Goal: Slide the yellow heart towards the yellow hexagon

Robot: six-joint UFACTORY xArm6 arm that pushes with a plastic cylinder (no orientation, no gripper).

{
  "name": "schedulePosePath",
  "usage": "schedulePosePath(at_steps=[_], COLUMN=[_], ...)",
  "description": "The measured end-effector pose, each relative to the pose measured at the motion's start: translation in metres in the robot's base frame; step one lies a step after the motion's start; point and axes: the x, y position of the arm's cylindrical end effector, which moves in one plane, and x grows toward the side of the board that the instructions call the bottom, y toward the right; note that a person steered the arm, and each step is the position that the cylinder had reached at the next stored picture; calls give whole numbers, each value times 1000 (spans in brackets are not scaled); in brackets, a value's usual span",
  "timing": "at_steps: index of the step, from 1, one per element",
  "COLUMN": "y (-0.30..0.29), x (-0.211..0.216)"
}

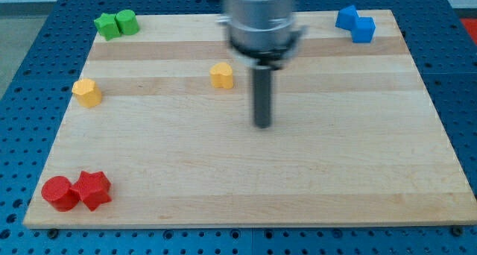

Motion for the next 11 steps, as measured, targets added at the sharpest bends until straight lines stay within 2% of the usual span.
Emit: schedulePosePath(at_steps=[1, 2, 4, 6, 7, 8, 9, 11], y=[41, 8, -104, -181, -157, -93, -76, -132], x=[-63, -99, -97, -93, -100, -106, -77, -66])
